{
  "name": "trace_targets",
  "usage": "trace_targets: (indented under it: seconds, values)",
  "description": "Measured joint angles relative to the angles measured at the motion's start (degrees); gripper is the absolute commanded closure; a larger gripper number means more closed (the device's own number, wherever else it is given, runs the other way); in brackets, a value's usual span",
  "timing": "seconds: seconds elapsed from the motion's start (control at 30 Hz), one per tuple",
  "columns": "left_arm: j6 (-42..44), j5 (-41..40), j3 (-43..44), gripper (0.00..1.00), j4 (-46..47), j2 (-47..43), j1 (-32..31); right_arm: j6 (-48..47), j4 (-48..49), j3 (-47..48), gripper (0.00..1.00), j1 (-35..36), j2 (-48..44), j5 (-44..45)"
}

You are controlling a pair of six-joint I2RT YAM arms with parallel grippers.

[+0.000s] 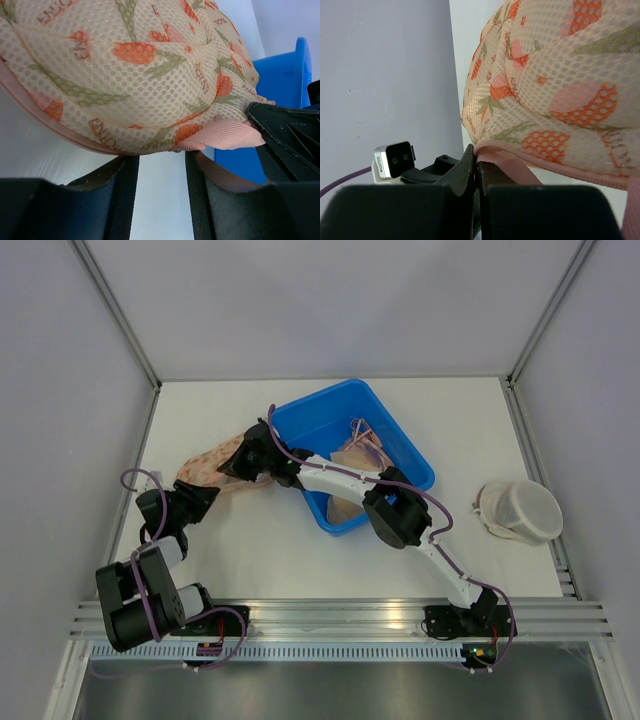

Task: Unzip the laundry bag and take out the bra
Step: Unzip the laundry bag at the center of the board.

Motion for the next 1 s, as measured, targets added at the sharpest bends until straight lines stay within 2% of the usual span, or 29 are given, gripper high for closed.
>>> trace_targets:
  seconds: [0.23, 0.5, 0.6, 1.0]
  values:
    - [0.0, 0.0, 0.0, 0.57, 1.0, 0.7, 0.0, 0.4, 0.8, -1.7, 1.0, 0.0, -0.4, -0.4]
    - [-0.1, 0.0, 0.0, 0.67, 1.2, 0.8, 0.0, 0.7, 2.8, -3.2, 0.99, 0.0, -0.6, -0.8]
    - [-0.2, 0.0, 0.0, 0.77, 1.1, 0.8, 0.0, 0.7, 3.0, -3.5, 1.0, 0.0, -0.7, -0.8]
    - [-0.3, -3.0, 1.5, 0.98, -5.2, -1.0, 0.0, 0.7, 3.0, -3.7, 1.0, 0.1, -0.8, -0.9]
